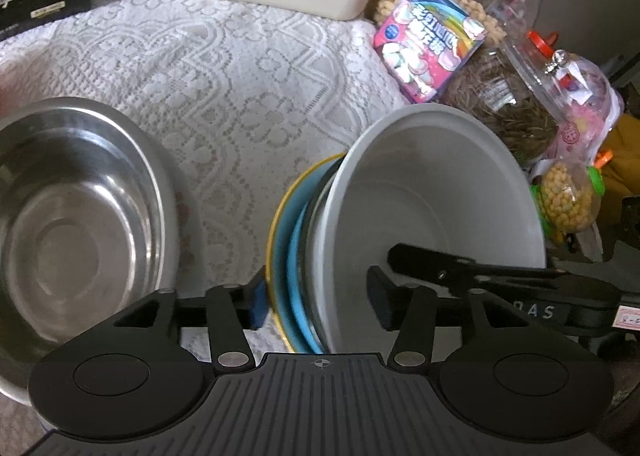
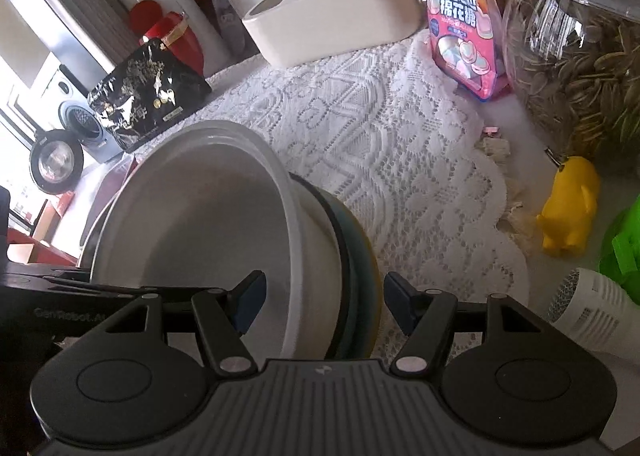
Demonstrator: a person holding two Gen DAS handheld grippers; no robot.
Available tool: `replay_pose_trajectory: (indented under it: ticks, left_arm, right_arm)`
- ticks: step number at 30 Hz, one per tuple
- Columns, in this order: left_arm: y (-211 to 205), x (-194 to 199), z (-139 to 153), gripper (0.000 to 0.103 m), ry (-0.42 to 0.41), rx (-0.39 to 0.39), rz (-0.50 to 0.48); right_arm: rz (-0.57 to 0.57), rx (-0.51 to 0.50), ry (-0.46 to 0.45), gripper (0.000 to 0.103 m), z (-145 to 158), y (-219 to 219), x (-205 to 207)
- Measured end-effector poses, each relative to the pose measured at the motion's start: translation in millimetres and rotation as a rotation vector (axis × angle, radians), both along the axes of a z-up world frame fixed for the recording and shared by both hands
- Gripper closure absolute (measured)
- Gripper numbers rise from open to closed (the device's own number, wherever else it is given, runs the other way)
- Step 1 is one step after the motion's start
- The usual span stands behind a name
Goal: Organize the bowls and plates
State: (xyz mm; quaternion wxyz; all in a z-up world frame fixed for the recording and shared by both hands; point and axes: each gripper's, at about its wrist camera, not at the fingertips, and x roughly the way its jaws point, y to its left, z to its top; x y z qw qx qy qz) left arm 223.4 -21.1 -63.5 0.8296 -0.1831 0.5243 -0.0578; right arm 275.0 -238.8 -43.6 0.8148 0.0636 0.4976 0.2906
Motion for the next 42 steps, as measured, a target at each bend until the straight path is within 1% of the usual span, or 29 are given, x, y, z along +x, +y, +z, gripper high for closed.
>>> replay_pose_trajectory:
  ticks: [1,3,5,8,11,14,16,20,23,26,29,31,34,38,39,42]
  left_arm:
    - [0,1,0,0.041,0.0,-0.007,-0.002]
    - [0,3,-1,0.034,-0.002,-0.027,-0.006]
    - [0,4,-1,0.033,0.0,-0.04,-0.01]
    - [2,6,-1,0.033,0.011,-0.055,-0.01]
    - [6,8,-1,0.034,0.031,-0.08,-0.004]
    - [10,15,-1,0.034,0.051,-0.105,0.006]
    - [11,20,0,0.034,0.056,-0.106,0.005]
    - [10,27,1,0.034,0.074,-0.096,-0.008]
    - [10,29,0,0.034,0.086,-0.092,-0.024]
    - [9,28,0,0.035,0.087,-0.086,-0.037]
    - [8,26,1,0.039,0.084,-0.074,-0.05]
    - [11,24,1,0.041,0.085,-0.083,-0.048]
    - [14,19,2,0.041,0.09,-0.101,-0.044]
    - [11,17,1,0.041,0.095,-0.087,-0.05]
    - [11,17,1,0.041,0.096,-0.085,-0.045]
    - [11,18,2,0.041,0.096,-0.085,-0.042]
  right_arm:
    - [-0.005,0.003,0.021,0.037,-2,0,1]
    - [-0.023,0.049,0.094,0.037,-7,-5,5]
    - [-0.033,0.081,0.183,0.037,-14,-9,10]
    - [-0.016,0.072,0.231,0.037,-16,-8,12]
    - [0.02,0.035,0.237,0.037,-11,1,14]
    - [0.032,0.01,0.231,0.038,-6,8,21]
    - [0.034,0.011,0.236,0.041,-3,10,29]
    - [0.008,0.035,0.232,0.04,0,11,46]
    - [0.009,0.054,0.232,0.039,0,10,52]
    - [0.019,0.049,0.212,0.039,1,13,49]
    - [0.027,0.031,0.198,0.039,2,12,46]
    - [0.034,0.016,0.199,0.039,1,12,43]
    - [0.044,-0.007,0.21,0.039,-4,11,35]
    - [0.058,0.01,0.246,0.039,-9,10,26]
    - [0.058,0.012,0.248,0.038,-8,11,25]
    - [0.042,0.009,0.251,0.038,-8,11,25]
